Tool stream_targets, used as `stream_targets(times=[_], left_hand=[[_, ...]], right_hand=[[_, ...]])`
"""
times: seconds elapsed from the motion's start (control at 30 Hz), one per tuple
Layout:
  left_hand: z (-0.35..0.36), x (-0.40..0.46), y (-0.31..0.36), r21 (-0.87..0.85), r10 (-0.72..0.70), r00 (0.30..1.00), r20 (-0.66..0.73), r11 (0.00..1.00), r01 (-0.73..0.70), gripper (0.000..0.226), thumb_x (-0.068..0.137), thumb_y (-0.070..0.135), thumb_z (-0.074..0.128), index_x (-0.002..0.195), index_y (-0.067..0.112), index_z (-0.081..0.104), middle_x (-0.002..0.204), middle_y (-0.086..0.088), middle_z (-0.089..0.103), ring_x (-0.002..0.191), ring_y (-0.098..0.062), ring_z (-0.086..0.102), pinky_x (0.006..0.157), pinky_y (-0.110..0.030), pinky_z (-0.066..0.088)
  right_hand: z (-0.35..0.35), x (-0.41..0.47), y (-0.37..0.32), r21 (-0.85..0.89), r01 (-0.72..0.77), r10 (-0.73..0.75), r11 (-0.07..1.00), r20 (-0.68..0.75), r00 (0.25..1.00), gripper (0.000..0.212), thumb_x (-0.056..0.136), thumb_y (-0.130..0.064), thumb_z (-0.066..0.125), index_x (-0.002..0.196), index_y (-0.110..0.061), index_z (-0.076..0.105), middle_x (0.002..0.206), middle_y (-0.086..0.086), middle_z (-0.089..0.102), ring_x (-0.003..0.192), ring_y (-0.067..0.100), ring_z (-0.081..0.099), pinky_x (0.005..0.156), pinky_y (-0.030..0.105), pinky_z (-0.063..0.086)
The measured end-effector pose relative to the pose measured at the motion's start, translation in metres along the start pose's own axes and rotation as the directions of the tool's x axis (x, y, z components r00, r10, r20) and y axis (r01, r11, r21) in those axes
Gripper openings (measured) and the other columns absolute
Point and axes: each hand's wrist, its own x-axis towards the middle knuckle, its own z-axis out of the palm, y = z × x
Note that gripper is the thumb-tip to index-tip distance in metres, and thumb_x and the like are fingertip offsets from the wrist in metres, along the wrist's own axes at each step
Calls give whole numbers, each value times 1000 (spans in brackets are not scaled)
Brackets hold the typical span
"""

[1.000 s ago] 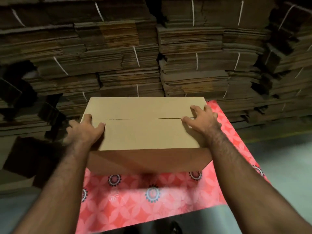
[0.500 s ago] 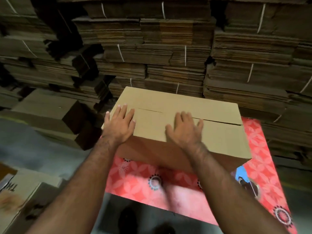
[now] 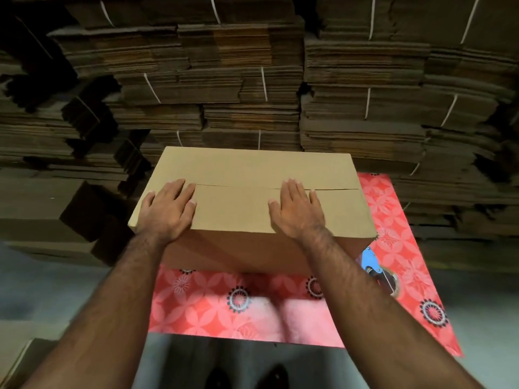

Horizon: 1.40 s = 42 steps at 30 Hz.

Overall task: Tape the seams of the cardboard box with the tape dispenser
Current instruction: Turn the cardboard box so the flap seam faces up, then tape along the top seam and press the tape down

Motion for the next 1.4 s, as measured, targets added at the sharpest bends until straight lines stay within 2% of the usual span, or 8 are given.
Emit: stream_targets(times=[0.3, 0.43, 0.63, 0.83, 0.97, 1.1, 1.27, 1.4], left_hand=[[3, 16, -30, 25, -96, 990, 99, 995, 94, 57, 102, 52, 23, 156, 34, 16, 166, 14, 6, 152, -14, 3, 120, -55, 10], [2, 30, -57, -65, 23, 997, 77, 998, -18, 71, 96, 49, 11, 156, 13, 22, 165, -7, 16, 152, -25, 12, 123, -44, 4], [6, 36, -69, -59, -46, 986, 161, 997, 56, 65, 100, 55, 9, 158, 26, 7, 166, 9, -1, 152, -16, -11, 122, -49, 10], [19, 38, -67, -21, 21, 993, 116, 1000, -18, 84, 91, 63, -13, 157, 16, 8, 167, 0, 9, 153, -19, 0, 121, -54, 18], [-5, 16, -42, -31, -59, 994, 88, 998, 62, 62, 100, 51, 23, 155, 22, 22, 165, 5, 15, 152, -20, 7, 116, -62, 13], [-17, -1, 8, -111, 119, 989, -87, 985, -128, 58, 95, 45, 35, 142, 12, 46, 148, -9, 47, 138, -27, 39, 112, -57, 26], [-10, -32, 139, -276, 594, 781, -194, 731, -624, 45, 91, 38, 49, 126, 12, 61, 134, -9, 60, 123, -29, 53, 101, -43, 40], [4, -73, 229, -288, 781, 570, -257, 501, -816, 28, 90, 32, 56, 109, 14, 65, 120, -5, 63, 108, -29, 56, 87, -39, 44]], right_hand=[[-14, -17, 56, -15, -386, 384, 922, -76, 920, 69, 100, -48, 17, 159, -17, 1, 167, -1, -5, 153, 22, -5, 121, 56, -1], [-19, -18, 52, 23, -516, 516, 857, -35, 856, 68, 98, -52, 17, 159, -27, -1, 167, -8, -9, 152, 35, -8, 110, 71, 9], [-12, -30, 37, 15, -553, 553, 833, -55, 831, 67, 98, -51, 18, 159, -28, 2, 167, -9, -5, 152, 35, 0, 109, 69, 14], [-16, -31, 53, 51, -529, 531, 847, -53, 846, 66, 99, -53, 19, 159, -30, 3, 167, -9, -4, 152, 34, -1, 112, 67, 11], [-24, -37, 61, 101, -465, 475, 879, -105, 874, 66, 99, -55, 25, 157, -26, 15, 166, -2, 10, 151, 29, 11, 113, 64, 16], [-28, -73, 63, 260, -375, 449, 890, -354, 820, 55, 95, -48, 37, 138, -15, 45, 141, 11, 47, 129, 31, 44, 100, 56, 34], [-10, -130, 81, 370, -399, 537, 839, -446, 716, 48, 91, -39, 43, 123, -8, 59, 122, 16, 60, 113, 37, 54, 92, 51, 45], [23, -160, 120, 430, -421, 581, 799, -369, 726, 56, 83, -37, 35, 115, -2, 64, 111, 21, 64, 106, 38, 58, 93, 44, 45]])
